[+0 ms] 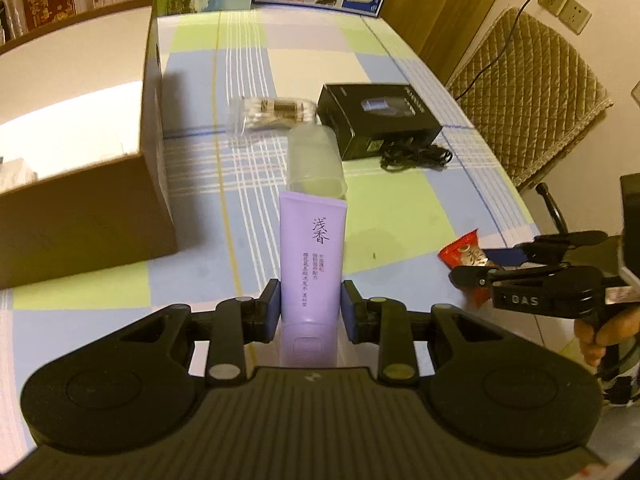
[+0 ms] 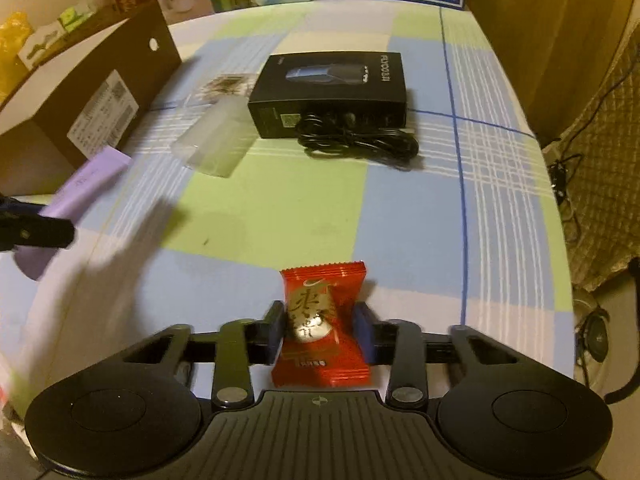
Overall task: Organize objects
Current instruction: 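Carry the purple tube and red sachet over the brown box with both tools, then open both grippers to drop the tube and sachet into the box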
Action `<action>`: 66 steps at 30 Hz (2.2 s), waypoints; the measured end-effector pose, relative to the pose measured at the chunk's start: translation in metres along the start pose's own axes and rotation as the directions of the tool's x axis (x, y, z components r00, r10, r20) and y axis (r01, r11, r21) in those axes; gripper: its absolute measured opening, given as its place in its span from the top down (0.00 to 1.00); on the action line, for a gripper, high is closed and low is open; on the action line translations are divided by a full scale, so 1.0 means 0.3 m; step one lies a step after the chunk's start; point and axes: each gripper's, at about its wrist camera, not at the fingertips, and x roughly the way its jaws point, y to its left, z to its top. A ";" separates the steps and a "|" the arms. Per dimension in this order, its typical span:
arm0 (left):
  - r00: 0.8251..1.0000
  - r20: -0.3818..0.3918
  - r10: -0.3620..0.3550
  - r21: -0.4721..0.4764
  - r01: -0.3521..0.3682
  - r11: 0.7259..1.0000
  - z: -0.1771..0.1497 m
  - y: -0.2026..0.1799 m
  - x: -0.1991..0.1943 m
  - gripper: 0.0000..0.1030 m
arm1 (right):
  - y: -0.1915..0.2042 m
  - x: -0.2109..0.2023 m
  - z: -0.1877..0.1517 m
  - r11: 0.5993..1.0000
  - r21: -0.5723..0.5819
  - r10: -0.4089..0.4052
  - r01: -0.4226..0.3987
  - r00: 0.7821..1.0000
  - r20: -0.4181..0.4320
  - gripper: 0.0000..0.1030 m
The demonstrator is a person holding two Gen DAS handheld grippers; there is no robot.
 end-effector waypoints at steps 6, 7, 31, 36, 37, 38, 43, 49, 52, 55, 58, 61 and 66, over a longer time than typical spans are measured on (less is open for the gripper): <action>0.999 0.046 -0.018 -0.002 0.018 1.000 0.017 0.038 -0.072 0.75 | 0.033 -0.048 0.019 1.000 0.018 0.020 -0.020 0.999 0.034 0.72; 0.998 0.053 -0.018 -0.002 0.018 1.000 0.019 0.046 -0.084 0.75 | 0.045 -0.059 0.028 0.999 0.025 0.030 -0.031 0.999 0.045 0.72; 0.965 0.224 0.138 -0.142 -0.108 0.984 0.123 0.535 -0.414 0.75 | 0.696 -0.102 0.499 0.919 -0.175 0.387 -0.353 0.894 0.225 0.72; 0.958 0.212 0.192 -0.176 -0.156 0.972 0.175 0.688 -0.414 0.75 | 0.808 -0.016 0.589 0.920 -0.188 0.378 -0.343 0.901 0.210 0.72; 0.958 0.205 0.201 -0.183 -0.164 0.969 0.184 0.717 -0.405 0.75 | 0.821 -0.002 0.601 0.922 -0.185 0.376 -0.341 0.904 0.205 0.72; 0.956 0.197 0.215 -0.191 -0.178 0.965 0.191 0.745 -0.399 0.75 | 0.832 0.019 0.613 0.925 -0.180 0.369 -0.336 0.908 0.201 0.72; 0.957 0.153 0.247 -0.207 -0.214 0.955 0.237 0.874 -0.336 0.75 | 0.868 0.126 0.668 0.941 -0.151 0.325 -0.302 0.931 0.168 0.72; 0.959 0.091 0.268 -0.200 -0.246 0.948 0.301 0.987 -0.232 0.75 | 0.880 0.216 0.724 0.956 -0.112 0.286 -0.271 0.947 0.146 0.72; 0.959 0.065 0.276 -0.205 -0.258 0.944 0.332 1.038 -0.186 0.74 | 0.883 0.245 0.751 0.961 -0.098 0.270 -0.258 0.952 0.141 0.72; 0.957 0.049 0.287 -0.203 -0.271 0.941 0.358 1.076 -0.149 0.74 | 0.884 0.267 0.770 0.966 -0.091 0.253 -0.242 0.958 0.138 0.72; 0.958 0.035 0.285 -0.199 -0.273 0.941 0.379 1.100 -0.116 0.74 | 0.884 0.283 0.783 0.970 -0.082 0.236 -0.227 0.962 0.136 0.72; 0.957 0.027 0.288 -0.192 -0.278 0.941 0.392 1.111 -0.090 0.74 | 0.881 0.300 0.797 0.973 -0.076 0.229 -0.220 0.965 0.131 0.72; 0.961 0.038 0.274 -0.188 -0.263 0.946 0.402 1.122 -0.080 0.75 | 0.885 0.321 0.813 0.973 -0.077 0.225 -0.216 0.966 0.126 0.72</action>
